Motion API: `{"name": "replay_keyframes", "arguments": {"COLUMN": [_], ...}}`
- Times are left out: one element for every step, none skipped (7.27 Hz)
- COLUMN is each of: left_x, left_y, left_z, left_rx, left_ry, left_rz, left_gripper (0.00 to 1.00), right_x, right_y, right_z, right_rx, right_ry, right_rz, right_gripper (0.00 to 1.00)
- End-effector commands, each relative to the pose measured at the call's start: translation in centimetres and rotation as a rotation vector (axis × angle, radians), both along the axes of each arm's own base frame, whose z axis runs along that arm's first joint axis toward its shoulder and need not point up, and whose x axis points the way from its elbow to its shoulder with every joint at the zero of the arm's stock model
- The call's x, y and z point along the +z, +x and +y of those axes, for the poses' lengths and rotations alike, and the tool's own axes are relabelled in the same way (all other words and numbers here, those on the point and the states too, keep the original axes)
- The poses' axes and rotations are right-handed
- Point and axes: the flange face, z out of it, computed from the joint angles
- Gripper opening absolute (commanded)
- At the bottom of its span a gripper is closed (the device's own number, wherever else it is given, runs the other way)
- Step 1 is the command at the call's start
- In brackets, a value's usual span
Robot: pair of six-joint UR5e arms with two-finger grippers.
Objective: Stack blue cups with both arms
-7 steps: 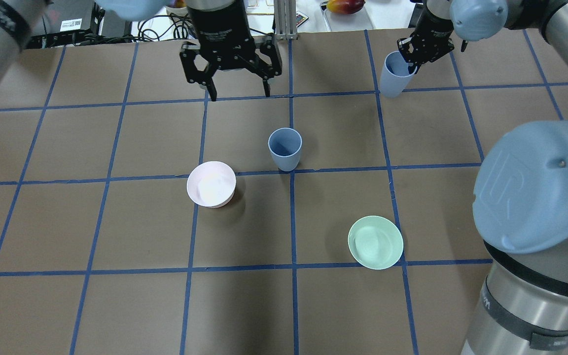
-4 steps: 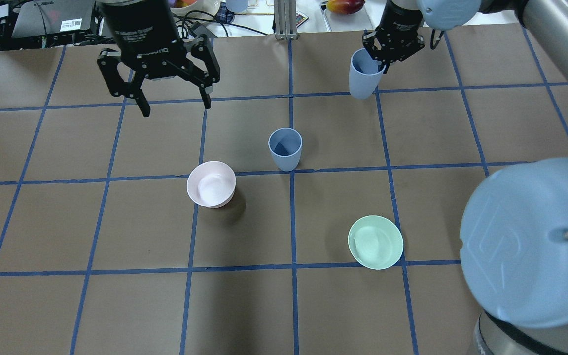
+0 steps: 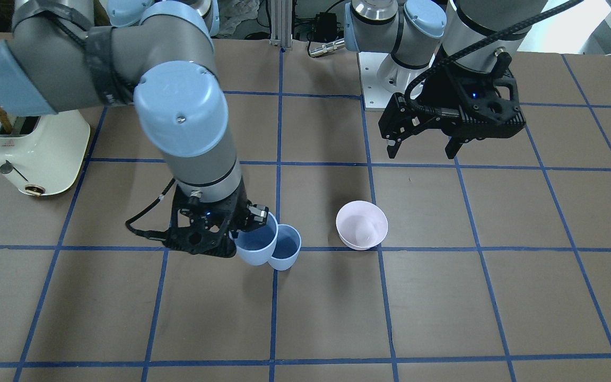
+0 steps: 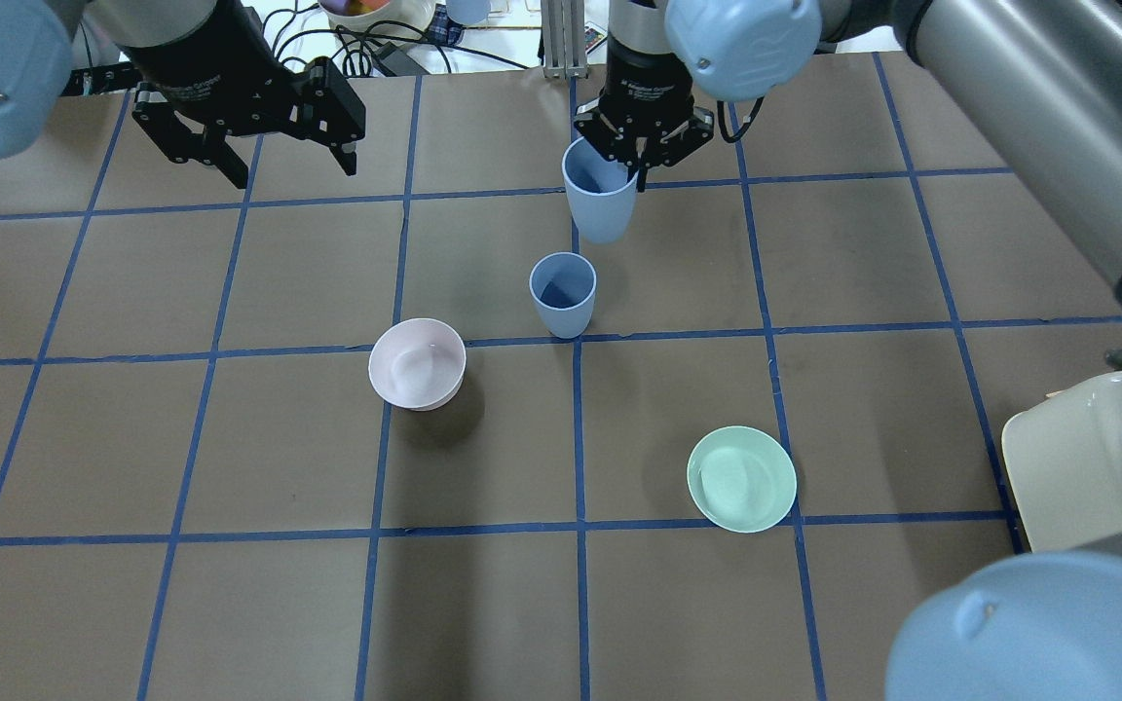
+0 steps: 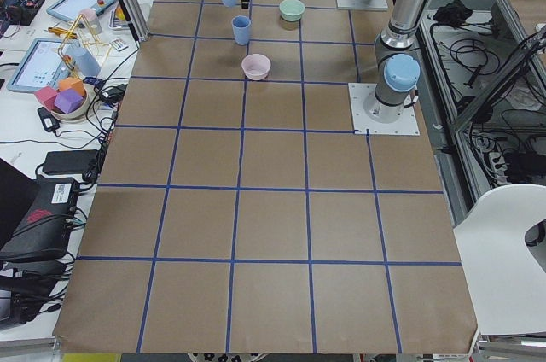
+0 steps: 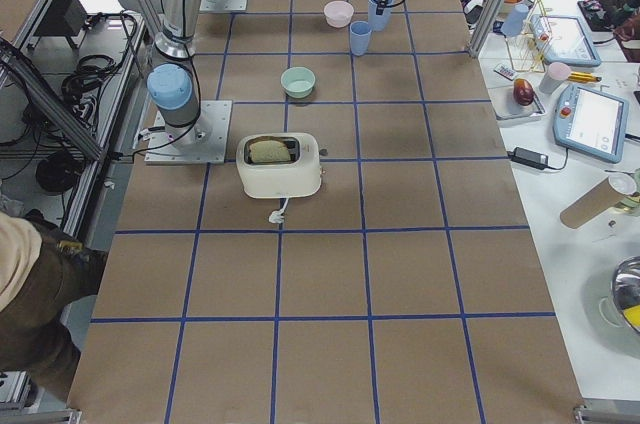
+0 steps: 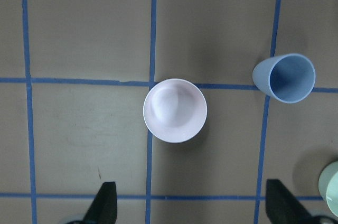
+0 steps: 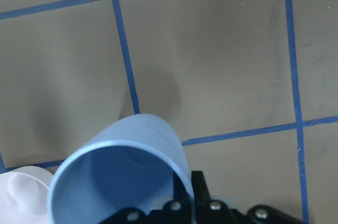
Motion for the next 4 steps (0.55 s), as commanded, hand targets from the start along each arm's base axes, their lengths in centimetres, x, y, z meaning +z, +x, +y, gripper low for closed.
{"name": "replay_keyframes", "arguments": {"left_x": [0.3, 0.3, 0.0, -0.1], "left_y": [0.9, 0.9, 0.8, 0.8], "left_z": [0.1, 0.1, 0.2, 0.2], "left_rx": [0.010, 0.010, 0.008, 0.008], "left_ry": [-0.030, -0.030, -0.024, -0.022], "left_rz": [-0.004, -0.004, -0.003, -0.003], "left_gripper": [1.00, 1.00, 1.00, 1.00], "right_x": [-1.4, -1.9, -2.8, -3.2], "right_y": [3.2, 3.3, 3.2, 3.4], "right_z": [2.3, 2.6, 2.9, 2.8], "right_rx": [-0.036, -0.033, -0.033, -0.032], "right_ry": [0.021, 0.031, 0.047, 0.022], "right_rz": [0.021, 0.024, 0.029, 0.020], "right_gripper": [0.00, 0.00, 0.00, 0.00]}}
